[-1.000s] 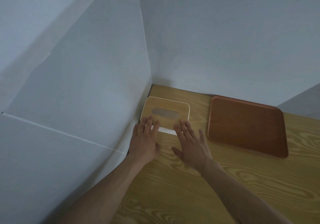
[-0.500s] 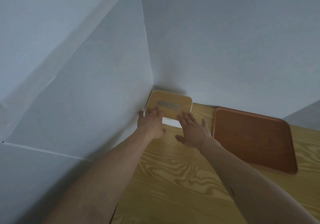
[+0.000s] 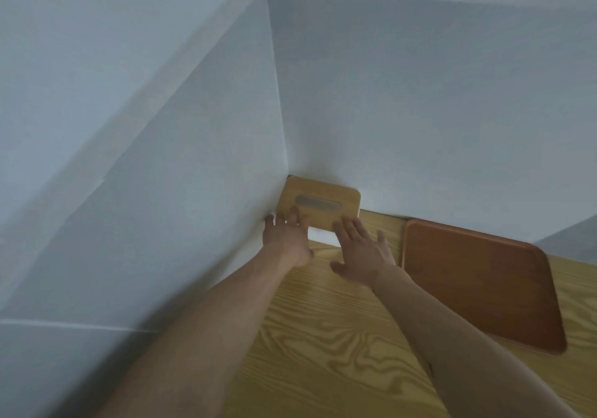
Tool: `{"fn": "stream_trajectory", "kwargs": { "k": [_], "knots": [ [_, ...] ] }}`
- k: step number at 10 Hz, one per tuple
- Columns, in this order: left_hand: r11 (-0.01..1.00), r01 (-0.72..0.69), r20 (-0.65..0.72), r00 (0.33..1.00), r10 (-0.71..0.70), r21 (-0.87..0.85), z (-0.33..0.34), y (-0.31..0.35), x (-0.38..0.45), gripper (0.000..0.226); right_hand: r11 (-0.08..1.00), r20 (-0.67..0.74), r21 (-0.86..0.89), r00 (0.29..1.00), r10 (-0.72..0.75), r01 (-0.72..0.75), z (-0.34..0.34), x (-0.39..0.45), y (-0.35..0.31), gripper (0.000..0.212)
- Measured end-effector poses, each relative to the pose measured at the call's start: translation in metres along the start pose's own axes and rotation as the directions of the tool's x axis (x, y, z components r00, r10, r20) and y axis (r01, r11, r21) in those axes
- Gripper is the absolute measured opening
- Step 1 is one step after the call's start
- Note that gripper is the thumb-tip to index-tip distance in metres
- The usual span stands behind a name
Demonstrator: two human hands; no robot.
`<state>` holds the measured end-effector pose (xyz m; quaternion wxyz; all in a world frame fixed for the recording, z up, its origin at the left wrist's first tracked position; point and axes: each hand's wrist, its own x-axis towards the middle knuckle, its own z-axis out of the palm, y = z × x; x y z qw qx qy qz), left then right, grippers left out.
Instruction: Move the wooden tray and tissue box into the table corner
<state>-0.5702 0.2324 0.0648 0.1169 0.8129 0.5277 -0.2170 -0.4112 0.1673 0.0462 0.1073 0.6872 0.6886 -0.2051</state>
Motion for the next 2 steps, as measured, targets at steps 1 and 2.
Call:
{"fn": "stream_trajectory", "kwargs": {
  "k": [1, 2],
  "knots": [
    [0.998, -0.015, -0.064, 0.998, 0.011, -0.061, 0.0008, -0.0022, -0.0034, 0.073, 1.000, 0.009, -0.006, 1.000, -0.015, 0.015, -0.0021, -0.0004, 0.0053, 0.088],
    [0.994, -0.029, -0.137, 0.990, 0.014, -0.108, 0.0066, -0.0031, -0.0100, 0.068, 1.000, -0.037, -0.010, 0.999, -0.023, 0.022, -0.0021, -0.0059, 0.0043, 0.082]
  ]
}}
